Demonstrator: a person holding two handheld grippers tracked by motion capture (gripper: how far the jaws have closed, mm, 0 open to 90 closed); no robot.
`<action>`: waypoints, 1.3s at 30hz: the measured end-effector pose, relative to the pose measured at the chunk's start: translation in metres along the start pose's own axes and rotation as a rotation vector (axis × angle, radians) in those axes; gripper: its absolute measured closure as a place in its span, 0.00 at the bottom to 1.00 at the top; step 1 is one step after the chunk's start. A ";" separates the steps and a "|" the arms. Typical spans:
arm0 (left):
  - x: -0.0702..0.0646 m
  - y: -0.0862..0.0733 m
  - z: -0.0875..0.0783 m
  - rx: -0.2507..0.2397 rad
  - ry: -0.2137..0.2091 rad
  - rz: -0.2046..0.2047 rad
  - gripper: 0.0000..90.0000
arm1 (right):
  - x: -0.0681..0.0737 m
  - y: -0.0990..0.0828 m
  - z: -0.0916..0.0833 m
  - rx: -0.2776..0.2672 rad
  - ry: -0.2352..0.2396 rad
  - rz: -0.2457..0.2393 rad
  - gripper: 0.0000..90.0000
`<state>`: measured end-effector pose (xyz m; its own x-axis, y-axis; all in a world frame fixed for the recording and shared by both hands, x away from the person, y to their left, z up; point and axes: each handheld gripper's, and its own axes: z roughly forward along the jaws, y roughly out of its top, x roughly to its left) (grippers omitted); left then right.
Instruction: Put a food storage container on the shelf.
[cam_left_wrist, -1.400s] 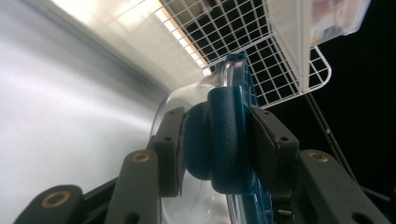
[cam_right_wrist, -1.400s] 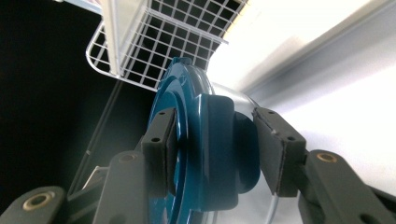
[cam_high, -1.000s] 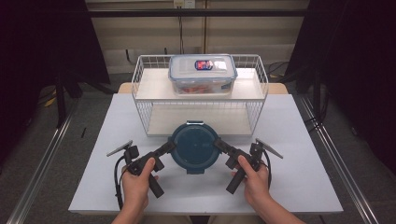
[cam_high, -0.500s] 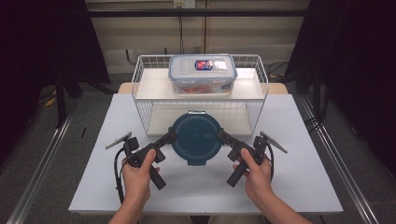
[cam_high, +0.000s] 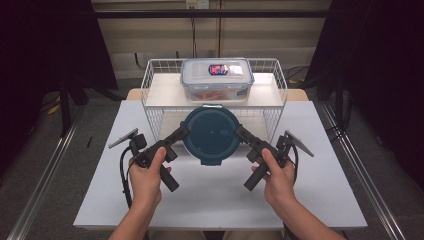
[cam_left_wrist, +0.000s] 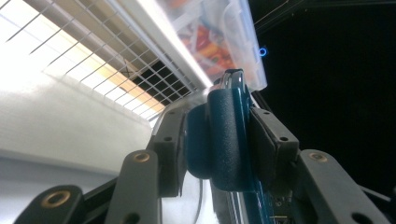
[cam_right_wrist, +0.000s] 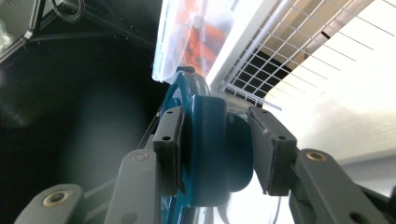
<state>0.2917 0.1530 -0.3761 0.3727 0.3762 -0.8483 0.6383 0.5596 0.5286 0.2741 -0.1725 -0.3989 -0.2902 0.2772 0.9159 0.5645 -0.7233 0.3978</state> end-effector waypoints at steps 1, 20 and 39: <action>-0.003 0.001 0.001 -0.013 -0.004 -0.009 0.65 | 0.002 0.001 0.001 -0.005 0.004 -0.011 0.65; -0.054 0.030 0.010 -0.062 -0.076 0.057 0.65 | 0.050 0.026 0.004 -0.098 0.075 -0.066 0.65; -0.095 0.082 0.054 -0.113 -0.130 0.060 0.65 | 0.097 0.078 0.029 -0.189 0.097 -0.094 0.65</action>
<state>0.3450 0.1237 -0.2541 0.4965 0.3164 -0.8083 0.5351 0.6216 0.5721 0.3125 -0.1842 -0.2778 -0.4130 0.2937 0.8621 0.3789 -0.8054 0.4558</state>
